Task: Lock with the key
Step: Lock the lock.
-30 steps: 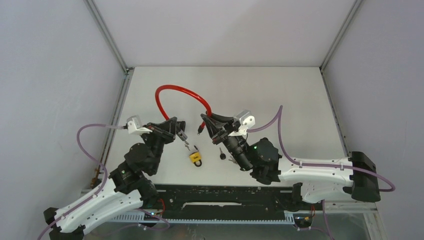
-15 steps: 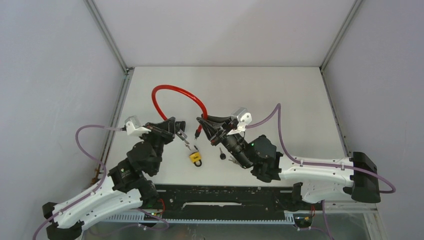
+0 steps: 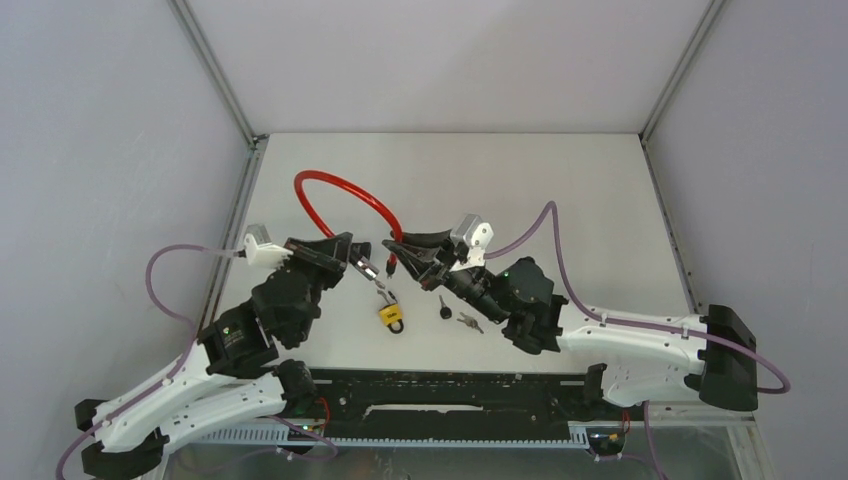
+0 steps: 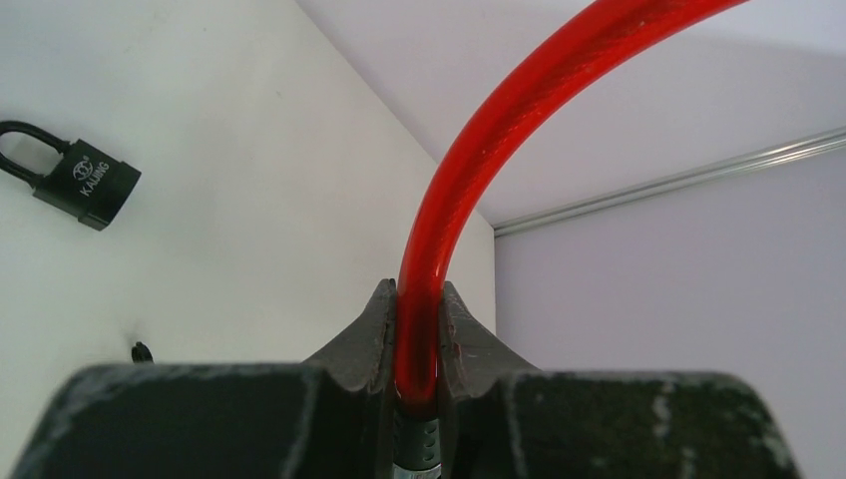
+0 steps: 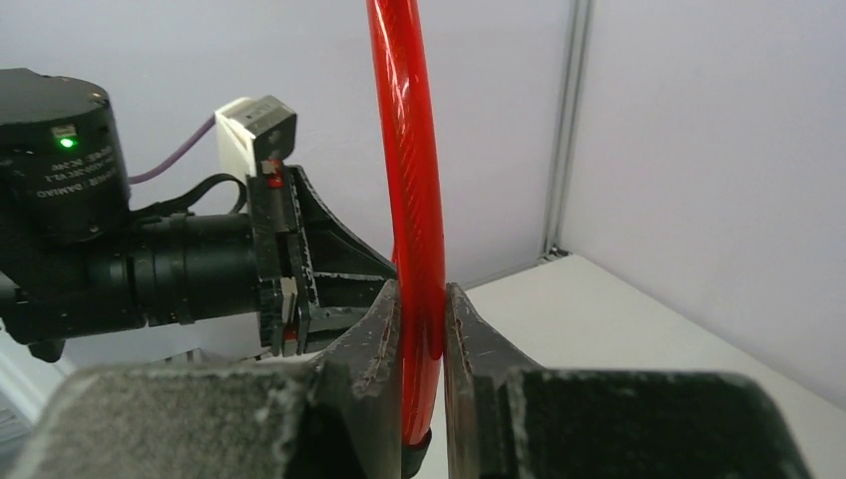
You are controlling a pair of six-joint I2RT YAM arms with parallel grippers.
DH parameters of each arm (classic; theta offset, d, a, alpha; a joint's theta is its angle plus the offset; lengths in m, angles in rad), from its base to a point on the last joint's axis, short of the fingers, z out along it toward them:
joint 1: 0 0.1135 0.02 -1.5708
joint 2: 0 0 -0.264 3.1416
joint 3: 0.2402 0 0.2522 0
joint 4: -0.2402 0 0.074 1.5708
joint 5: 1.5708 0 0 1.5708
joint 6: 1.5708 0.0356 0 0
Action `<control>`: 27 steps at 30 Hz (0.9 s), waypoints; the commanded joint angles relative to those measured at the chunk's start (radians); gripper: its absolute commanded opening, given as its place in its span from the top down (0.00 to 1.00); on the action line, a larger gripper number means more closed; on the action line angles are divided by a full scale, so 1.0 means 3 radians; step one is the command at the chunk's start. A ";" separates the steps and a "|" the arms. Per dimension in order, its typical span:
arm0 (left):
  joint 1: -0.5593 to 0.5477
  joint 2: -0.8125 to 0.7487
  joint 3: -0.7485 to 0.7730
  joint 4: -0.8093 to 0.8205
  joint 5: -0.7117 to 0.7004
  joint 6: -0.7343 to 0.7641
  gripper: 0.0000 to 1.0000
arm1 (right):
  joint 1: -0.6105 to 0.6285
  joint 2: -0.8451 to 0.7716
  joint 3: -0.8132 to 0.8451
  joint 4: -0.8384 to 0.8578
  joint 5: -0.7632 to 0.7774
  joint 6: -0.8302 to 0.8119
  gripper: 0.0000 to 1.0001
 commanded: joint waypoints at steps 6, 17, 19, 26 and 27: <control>-0.0031 0.0044 -0.0016 -0.0119 0.0061 -0.0562 1.00 | -0.0179 -0.0010 0.0290 0.0151 -0.1129 0.0056 1.00; -0.0031 0.0260 0.0064 -0.0238 0.0259 -0.0773 1.00 | -0.0229 0.0126 0.0429 0.0053 -0.1459 0.0080 1.00; -0.0031 0.0269 0.0057 -0.0233 0.0281 -0.0787 1.00 | -0.0235 0.0130 0.0433 0.0046 -0.1458 0.0067 1.00; -0.0031 0.0274 0.0024 -0.0150 0.0389 -0.0769 1.00 | -0.0285 0.0180 0.0436 0.0097 -0.1440 0.0083 1.00; -0.0031 0.0274 0.0014 -0.0133 0.0409 -0.0771 1.00 | -0.0297 0.0195 0.0434 0.0113 -0.1440 0.0090 1.00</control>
